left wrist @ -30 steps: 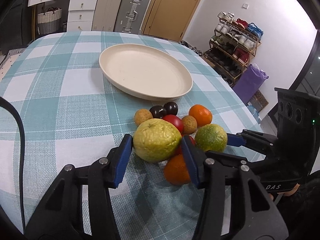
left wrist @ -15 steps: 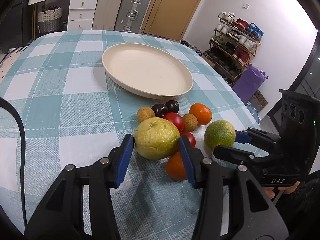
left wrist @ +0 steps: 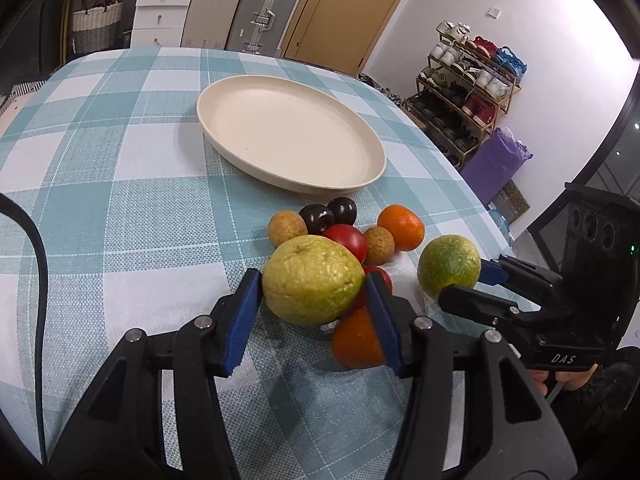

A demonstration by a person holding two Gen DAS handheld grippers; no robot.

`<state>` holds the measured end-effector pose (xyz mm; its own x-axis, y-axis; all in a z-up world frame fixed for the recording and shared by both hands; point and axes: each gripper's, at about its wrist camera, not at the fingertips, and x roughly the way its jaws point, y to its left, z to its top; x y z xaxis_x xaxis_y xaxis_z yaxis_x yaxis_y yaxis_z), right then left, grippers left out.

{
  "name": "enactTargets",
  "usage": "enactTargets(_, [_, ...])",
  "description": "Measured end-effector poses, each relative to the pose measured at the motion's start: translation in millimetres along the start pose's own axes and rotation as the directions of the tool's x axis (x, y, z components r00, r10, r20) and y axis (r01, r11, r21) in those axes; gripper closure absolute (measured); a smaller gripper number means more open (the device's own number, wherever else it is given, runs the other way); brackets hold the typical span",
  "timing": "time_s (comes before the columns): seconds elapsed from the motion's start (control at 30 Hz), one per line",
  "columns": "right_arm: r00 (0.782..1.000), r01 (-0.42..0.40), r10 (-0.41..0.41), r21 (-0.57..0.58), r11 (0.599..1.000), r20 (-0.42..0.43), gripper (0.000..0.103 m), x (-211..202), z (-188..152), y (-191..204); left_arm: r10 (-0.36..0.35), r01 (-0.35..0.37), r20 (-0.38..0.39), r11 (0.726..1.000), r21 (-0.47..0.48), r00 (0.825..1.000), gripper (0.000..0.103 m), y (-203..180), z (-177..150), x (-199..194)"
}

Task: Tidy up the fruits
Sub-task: 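Lift the lemon with the left tool while the right tool carries the lime toward the plate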

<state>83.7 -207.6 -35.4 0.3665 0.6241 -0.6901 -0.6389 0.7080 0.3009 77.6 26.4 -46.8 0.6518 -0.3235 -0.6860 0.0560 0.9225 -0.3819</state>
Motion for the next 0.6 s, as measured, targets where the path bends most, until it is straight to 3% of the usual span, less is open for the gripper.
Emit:
enactTargets(0.17, [1.0, 0.002, -0.002, 0.007, 1.0, 0.022, 0.049, -3.8, 2.1, -1.3, 0.0, -0.001, 0.057, 1.0, 0.016, 0.998, 0.053, -2.7, 0.9, -13.7])
enactTargets(0.47, [0.991, 0.041, -0.041, 0.002, 0.999, 0.127, 0.049, -18.8, 14.3, -2.1, 0.07, -0.081, 0.182, 0.995, 0.058, 0.981, 0.056, -8.0, 13.7, -35.1])
enactTargets(0.53, [0.989, 0.042, -0.042, 0.004, 0.999, 0.139, 0.049, -19.7, 18.4, -3.4, 0.072, -0.088, 0.204, 0.994, 0.068, 0.976, 0.08, -10.0, 17.4, -38.5])
enactTargets(0.6, [0.988, 0.041, -0.041, 0.009, 0.999, 0.146, 0.049, -19.4, 23.6, -5.8, 0.067, -0.082, 0.212, 0.995, 0.062, 0.975, 0.08, -9.8, 22.4, -39.4])
